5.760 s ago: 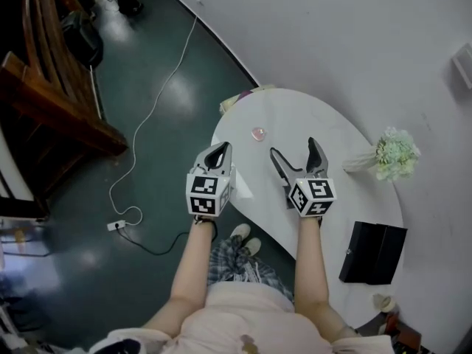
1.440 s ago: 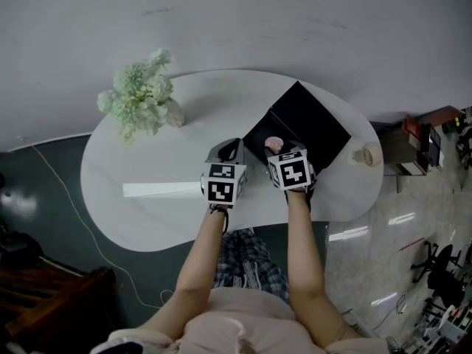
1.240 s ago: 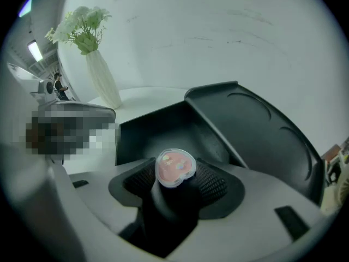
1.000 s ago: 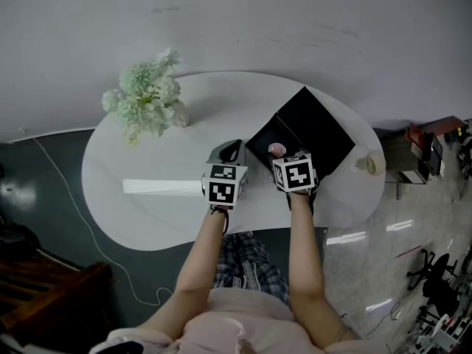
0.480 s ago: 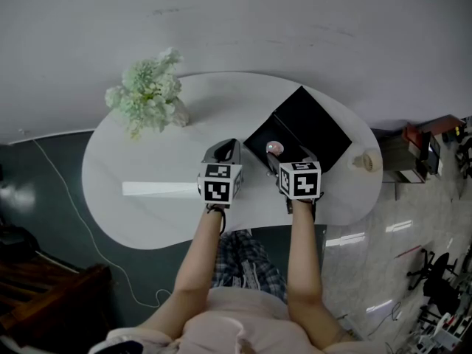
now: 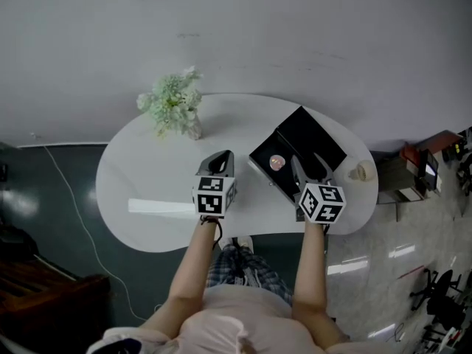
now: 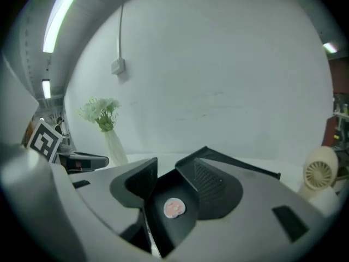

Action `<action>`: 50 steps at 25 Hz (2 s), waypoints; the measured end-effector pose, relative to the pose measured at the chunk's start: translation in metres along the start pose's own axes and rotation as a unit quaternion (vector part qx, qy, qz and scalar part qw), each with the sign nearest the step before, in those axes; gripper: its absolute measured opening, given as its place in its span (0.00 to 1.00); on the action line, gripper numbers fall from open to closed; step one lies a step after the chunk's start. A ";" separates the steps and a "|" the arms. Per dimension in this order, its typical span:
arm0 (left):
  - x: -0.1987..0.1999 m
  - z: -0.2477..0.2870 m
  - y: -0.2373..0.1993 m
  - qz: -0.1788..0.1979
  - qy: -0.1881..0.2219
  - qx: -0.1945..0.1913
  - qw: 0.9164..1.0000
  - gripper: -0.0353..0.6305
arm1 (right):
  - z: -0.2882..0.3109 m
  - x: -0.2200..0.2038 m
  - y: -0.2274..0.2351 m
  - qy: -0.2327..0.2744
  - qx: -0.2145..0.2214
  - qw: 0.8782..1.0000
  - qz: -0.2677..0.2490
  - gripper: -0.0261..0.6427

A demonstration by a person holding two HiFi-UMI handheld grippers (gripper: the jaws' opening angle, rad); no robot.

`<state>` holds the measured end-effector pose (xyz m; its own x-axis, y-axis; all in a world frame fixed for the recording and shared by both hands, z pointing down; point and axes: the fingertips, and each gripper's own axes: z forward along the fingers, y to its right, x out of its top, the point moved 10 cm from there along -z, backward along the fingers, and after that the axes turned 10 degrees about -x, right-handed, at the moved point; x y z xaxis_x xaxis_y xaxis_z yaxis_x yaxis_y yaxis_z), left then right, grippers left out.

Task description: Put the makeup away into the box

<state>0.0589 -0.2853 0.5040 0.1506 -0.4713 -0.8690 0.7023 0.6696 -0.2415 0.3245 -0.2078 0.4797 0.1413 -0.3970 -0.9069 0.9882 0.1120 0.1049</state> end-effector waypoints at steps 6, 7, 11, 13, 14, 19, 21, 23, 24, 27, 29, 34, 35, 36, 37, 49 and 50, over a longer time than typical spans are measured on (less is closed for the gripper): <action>0.035 -0.051 0.001 0.042 0.059 0.025 0.997 0.09 | -0.035 0.031 0.001 0.090 -0.002 0.996 -0.007 0.26; 0.039 -0.058 0.001 0.047 0.067 0.027 0.996 0.09 | -0.040 0.036 0.001 0.104 -0.005 0.994 -0.009 0.23; 0.050 -0.083 0.003 0.063 0.094 0.039 0.993 0.09 | -0.057 0.055 0.003 0.152 -0.018 0.988 -0.012 0.12; 0.054 -0.092 0.004 0.067 0.107 0.044 0.991 0.09 | -0.064 0.061 0.005 0.168 -0.024 0.985 -0.012 0.08; 0.055 -0.096 0.004 0.068 0.111 0.046 0.990 0.09 | -0.067 0.062 0.007 0.175 -0.026 0.984 -0.013 0.06; 0.059 -0.104 0.004 0.073 0.126 0.052 0.988 0.09 | -0.075 0.065 0.012 0.190 -0.034 0.981 -0.022 0.06; 0.061 -0.106 0.003 0.075 0.128 0.053 0.987 0.09 | -0.077 0.065 0.013 0.192 -0.036 0.980 -0.022 0.06; 0.063 -0.107 0.002 0.078 0.129 0.055 0.987 0.09 | -0.079 0.063 0.016 0.193 -0.039 0.980 -0.023 0.06; 0.064 -0.108 0.002 0.079 0.130 0.056 0.987 0.09 | -0.080 0.063 0.017 0.193 -0.041 0.980 -0.022 0.06; 0.065 -0.110 0.002 0.080 0.130 0.058 0.987 0.09 | -0.082 0.059 0.019 0.189 -0.043 0.981 -0.019 0.06; 0.064 -0.112 0.002 0.080 0.129 0.060 0.987 0.09 | -0.084 0.056 0.020 0.184 -0.044 0.982 -0.019 0.06; 0.065 -0.115 -0.002 0.076 0.128 0.063 0.987 0.09 | -0.084 0.055 0.019 0.176 -0.048 0.983 -0.024 0.06; 0.064 -0.115 -0.002 0.075 0.128 0.063 0.987 0.09 | -0.084 0.055 0.018 0.175 -0.048 0.983 -0.025 0.06; 0.064 -0.115 -0.003 0.074 0.128 0.064 0.987 0.09 | -0.083 0.054 0.018 0.174 -0.048 0.983 -0.026 0.06; 0.064 -0.115 -0.003 0.073 0.128 0.065 0.987 0.09 | -0.083 0.054 0.018 0.173 -0.048 0.983 -0.026 0.06; 0.062 -0.116 -0.006 0.069 0.127 0.070 0.987 0.09 | -0.082 0.050 0.021 0.161 -0.054 0.985 -0.027 0.06; 0.062 -0.115 -0.006 0.069 0.127 0.069 0.987 0.09 | -0.082 0.050 0.021 0.161 -0.055 0.985 -0.027 0.06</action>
<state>-0.0161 -0.2523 0.4018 0.0847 -0.2108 -0.9739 0.7786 0.6239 -0.0674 0.3478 -0.1508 0.4034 0.0451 -0.0980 -0.9942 0.9789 0.2031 0.0244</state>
